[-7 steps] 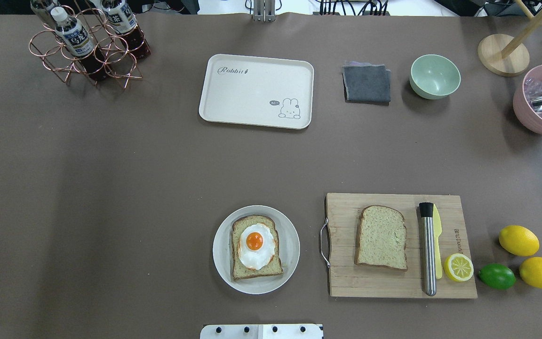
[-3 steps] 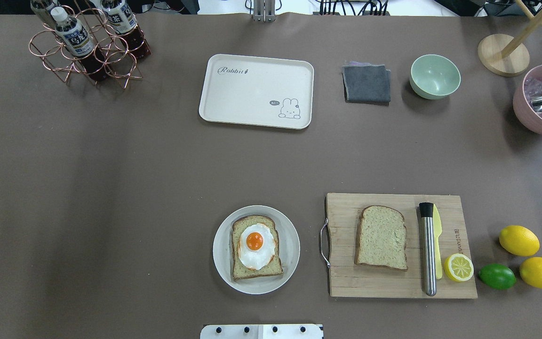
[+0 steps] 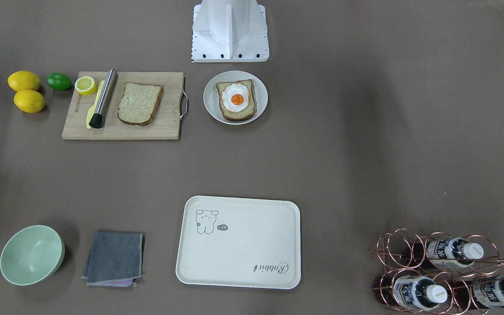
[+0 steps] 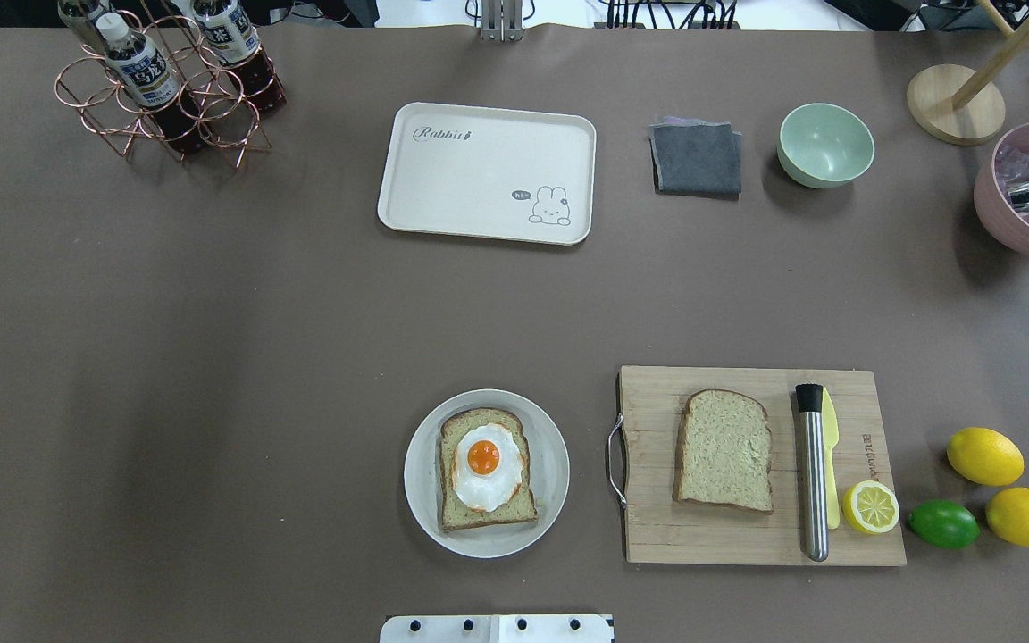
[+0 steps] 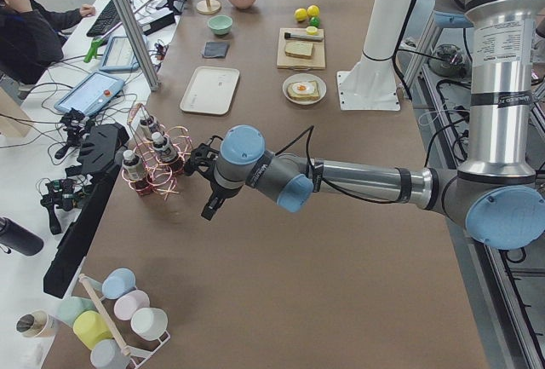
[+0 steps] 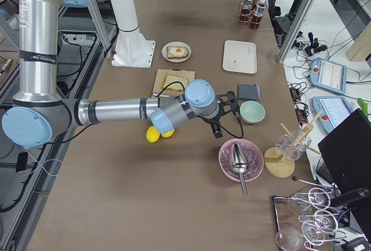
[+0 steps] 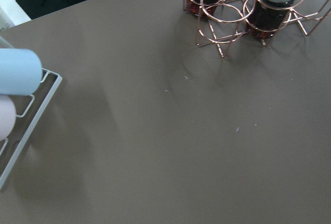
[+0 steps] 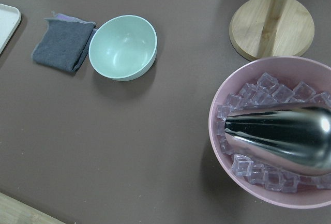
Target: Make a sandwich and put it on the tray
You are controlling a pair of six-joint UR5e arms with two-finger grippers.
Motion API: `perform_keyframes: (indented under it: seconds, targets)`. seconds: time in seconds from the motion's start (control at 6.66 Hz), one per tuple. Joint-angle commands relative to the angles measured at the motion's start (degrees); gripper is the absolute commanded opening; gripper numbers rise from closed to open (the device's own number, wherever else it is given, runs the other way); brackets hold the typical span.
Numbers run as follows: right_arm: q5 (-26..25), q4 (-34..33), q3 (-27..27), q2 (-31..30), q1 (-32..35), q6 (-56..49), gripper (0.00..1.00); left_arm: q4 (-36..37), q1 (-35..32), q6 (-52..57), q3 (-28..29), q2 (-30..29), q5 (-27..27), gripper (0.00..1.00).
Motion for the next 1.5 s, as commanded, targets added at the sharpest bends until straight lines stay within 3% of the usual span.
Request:
perform_keyframes:
  seconds: [0.0,0.3,0.75,0.9,1.2,1.35]
  targets:
    - [-3.9,0.0,1.1,1.8,-3.3,1.6,1.00,-8.2,8.8,-14.9,-0.4,-1.6,0.1,0.99]
    - [-6.7,-0.2,3.6,3.6,-11.0,16.6,1.00,-12.9,17.0,-30.6,-0.6,-5.6,3.1,0.98]
    - [-19.4,-0.5,7.4,10.0,-27.5,38.5,1.00,-12.8,24.6,-43.1,-3.0,-10.0,9.6,0.98]
    - [-23.3,-0.6,8.8,10.6,-32.5,44.2,1.00,-12.6,27.6,-44.0,-3.8,-10.4,12.3,0.98]
    - [-26.8,-8.3,12.2,12.4,-37.9,55.6,0.96,-12.5,28.6,-46.4,-4.0,-11.6,13.0,0.98]
    - [-31.1,-8.1,12.2,11.9,-42.1,61.1,0.95,-12.5,28.9,-46.4,-4.1,-11.8,13.1,0.98]
